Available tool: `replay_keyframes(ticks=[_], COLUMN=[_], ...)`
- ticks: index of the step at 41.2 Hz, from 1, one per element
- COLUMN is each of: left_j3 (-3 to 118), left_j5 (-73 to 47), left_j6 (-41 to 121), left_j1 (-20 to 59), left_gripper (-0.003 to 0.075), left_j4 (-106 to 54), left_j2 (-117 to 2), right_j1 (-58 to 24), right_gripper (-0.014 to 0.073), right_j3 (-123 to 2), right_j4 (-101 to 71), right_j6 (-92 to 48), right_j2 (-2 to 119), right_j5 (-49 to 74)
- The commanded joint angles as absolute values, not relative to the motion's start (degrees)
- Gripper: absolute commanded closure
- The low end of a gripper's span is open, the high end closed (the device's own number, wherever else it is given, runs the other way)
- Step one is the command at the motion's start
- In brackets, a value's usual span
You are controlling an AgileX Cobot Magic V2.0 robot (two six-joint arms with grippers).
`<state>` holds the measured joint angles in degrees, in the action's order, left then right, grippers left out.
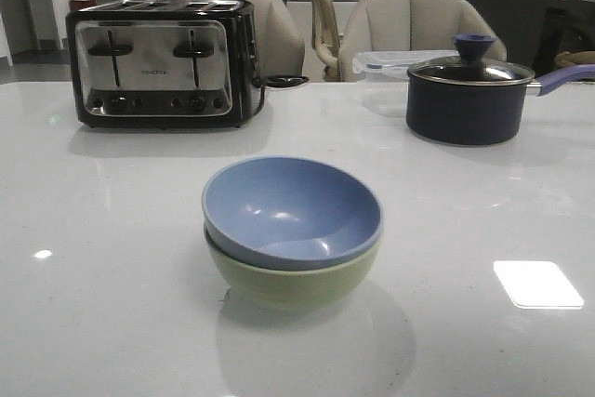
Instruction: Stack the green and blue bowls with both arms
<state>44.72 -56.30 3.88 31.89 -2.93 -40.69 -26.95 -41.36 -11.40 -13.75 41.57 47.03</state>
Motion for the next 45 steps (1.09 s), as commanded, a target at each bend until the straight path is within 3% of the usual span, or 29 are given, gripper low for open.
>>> replay_keyframes(ticks=[1,9,15,40,45], left_j3=[46.12,46.12,46.12,46.12,44.49], left_j5=[-51.87,-51.74,-51.63,-51.77,-47.55], left_j6=[3.20,3.20,3.20,3.20,3.68], left_j1=[32.26,32.26,32.26,32.24,27.24], left_gripper=[0.0321,0.0536,0.0623,0.0622,0.0622], left_j4=[-3.00,-3.00,-3.00,-3.12,-2.18], left_j2=[-40.68,-40.68,-40.68,-39.65,-34.78], right_j1=[-26.88,-26.88,-26.88,-26.88,-26.88], right_gripper=[0.0344,0.0533,0.0554,0.0554,0.0554], right_j3=[-42.89,-42.89,-42.89,-42.89,-42.89], right_j4=[-11.69,-11.69,-11.69,-11.69,-11.69], right_j6=[-14.14,-14.14,-14.14,-14.14,-14.14], right_j2=[41.36,41.36,41.36,41.36,41.36], right_j5=[43.93,43.98,43.98,44.21,44.21])
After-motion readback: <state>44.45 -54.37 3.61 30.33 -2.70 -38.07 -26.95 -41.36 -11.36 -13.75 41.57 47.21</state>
